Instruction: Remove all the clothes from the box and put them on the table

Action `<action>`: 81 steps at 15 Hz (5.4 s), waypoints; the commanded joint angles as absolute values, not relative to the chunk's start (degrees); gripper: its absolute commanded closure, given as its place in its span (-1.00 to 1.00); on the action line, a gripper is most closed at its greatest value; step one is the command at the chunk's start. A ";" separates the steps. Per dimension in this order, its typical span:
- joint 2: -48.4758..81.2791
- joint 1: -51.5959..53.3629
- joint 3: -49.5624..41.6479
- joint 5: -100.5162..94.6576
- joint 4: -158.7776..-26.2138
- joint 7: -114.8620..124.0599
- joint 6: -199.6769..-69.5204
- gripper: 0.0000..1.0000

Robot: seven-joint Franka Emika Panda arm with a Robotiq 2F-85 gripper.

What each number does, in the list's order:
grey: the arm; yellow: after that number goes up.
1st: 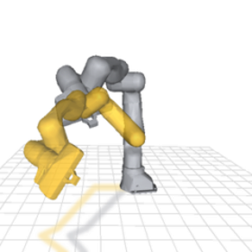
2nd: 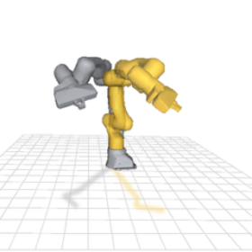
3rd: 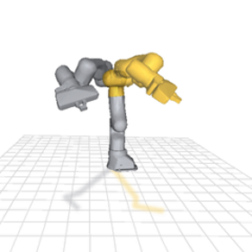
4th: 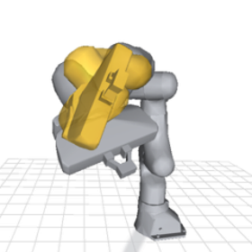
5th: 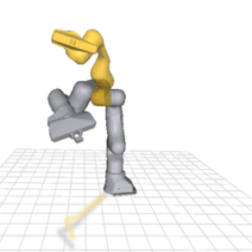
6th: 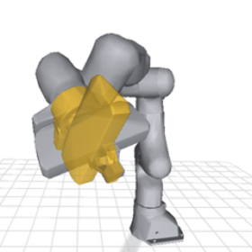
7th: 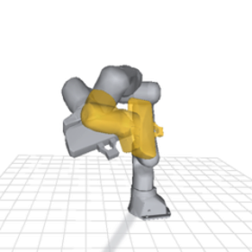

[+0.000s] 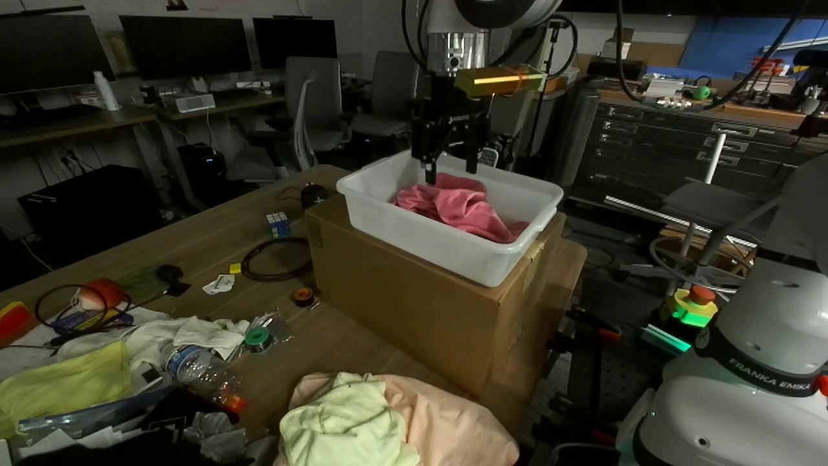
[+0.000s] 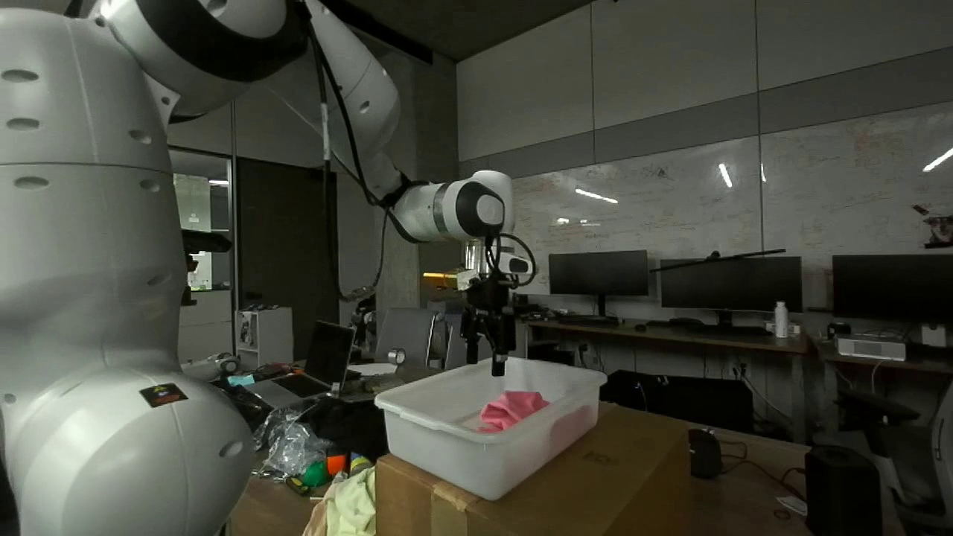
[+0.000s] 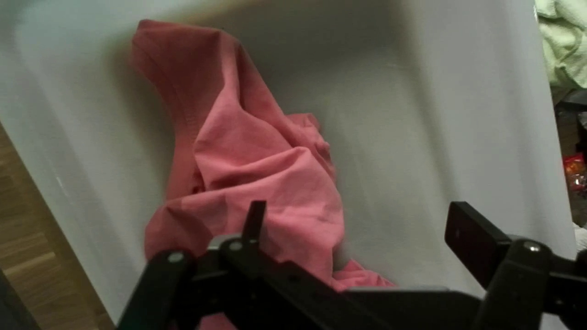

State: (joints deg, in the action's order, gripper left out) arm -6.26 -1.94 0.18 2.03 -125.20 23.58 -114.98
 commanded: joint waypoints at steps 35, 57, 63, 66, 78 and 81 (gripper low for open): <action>4.09 -2.79 -3.06 -5.11 -125.14 31.82 -125.92 0.47; -26.31 -6.41 2.63 -10.63 -124.46 40.79 -126.24 0.81; -26.94 -3.61 6.46 -8.83 -121.52 34.13 -123.60 0.83; -25.23 0.01 10.00 -6.61 -120.27 30.33 -121.77 0.85; -14.32 12.75 16.36 -0.71 -114.51 10.01 -115.61 0.31; -11.97 13.82 16.21 -2.11 -113.01 2.91 -111.24 -0.13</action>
